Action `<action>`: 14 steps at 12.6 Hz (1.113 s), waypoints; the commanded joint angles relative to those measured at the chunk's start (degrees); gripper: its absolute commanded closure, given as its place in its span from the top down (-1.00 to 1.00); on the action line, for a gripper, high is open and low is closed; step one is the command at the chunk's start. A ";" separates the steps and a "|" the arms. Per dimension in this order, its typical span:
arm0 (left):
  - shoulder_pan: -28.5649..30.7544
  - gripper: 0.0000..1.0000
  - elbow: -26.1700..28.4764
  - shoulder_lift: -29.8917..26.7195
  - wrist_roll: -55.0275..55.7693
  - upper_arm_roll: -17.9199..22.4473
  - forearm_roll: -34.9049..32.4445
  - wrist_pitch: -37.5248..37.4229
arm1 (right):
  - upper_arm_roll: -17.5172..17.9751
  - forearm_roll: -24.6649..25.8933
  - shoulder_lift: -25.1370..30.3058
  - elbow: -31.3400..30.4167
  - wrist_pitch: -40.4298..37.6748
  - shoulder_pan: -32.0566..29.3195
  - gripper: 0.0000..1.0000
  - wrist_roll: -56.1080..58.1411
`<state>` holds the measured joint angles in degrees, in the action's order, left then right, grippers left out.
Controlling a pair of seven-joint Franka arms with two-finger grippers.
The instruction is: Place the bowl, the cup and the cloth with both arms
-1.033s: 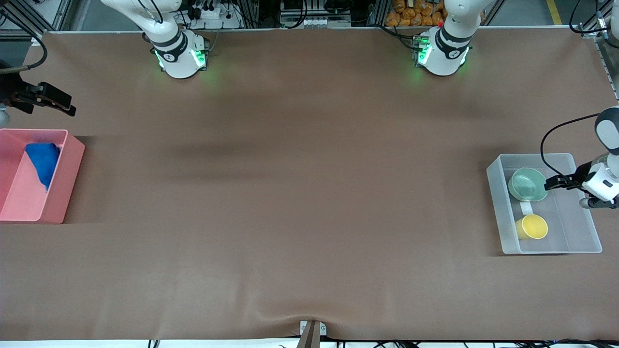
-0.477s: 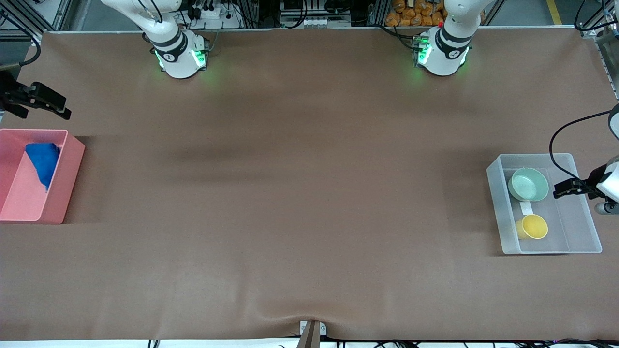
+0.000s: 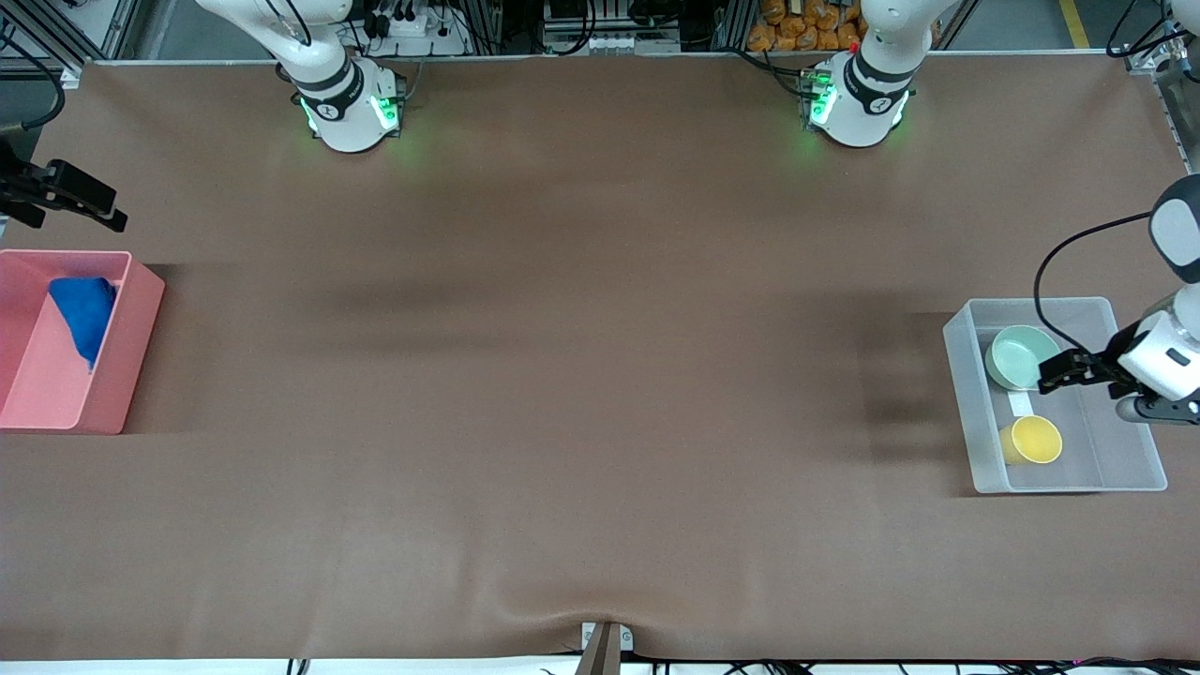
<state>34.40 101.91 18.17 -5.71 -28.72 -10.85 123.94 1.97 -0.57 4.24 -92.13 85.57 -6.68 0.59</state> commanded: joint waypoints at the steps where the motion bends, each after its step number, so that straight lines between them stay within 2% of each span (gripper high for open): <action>1: -7.63 1.00 -1.17 -2.69 7.27 3.02 -0.84 -3.78 | 0.40 -0.75 0.16 0.20 -0.40 -0.97 1.00 0.03; 4: -24.94 1.00 -4.34 -4.54 13.25 15.76 0.56 -8.53 | 0.40 -1.01 0.24 0.11 -0.58 -0.97 1.00 -0.06; 7: -37.36 1.00 -5.05 -8.57 15.81 26.58 6.09 -12.22 | 0.40 -1.01 0.24 0.11 -0.67 -0.97 1.00 -0.06; 11: -38.35 1.00 -4.96 -14.90 15.56 27.31 8.39 -19.86 | 0.40 -1.01 0.24 0.02 -0.76 -0.97 1.00 -0.06; 14: -37.74 1.00 -4.88 -17.02 14.77 27.31 8.21 -23.21 | 0.40 -1.01 0.24 -0.06 -0.93 -0.97 1.00 -0.06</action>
<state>-3.17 96.13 2.61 9.53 -1.95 -3.43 102.47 1.84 -0.92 4.21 -92.20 85.24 -6.71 0.58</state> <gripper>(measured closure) 0.000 0.000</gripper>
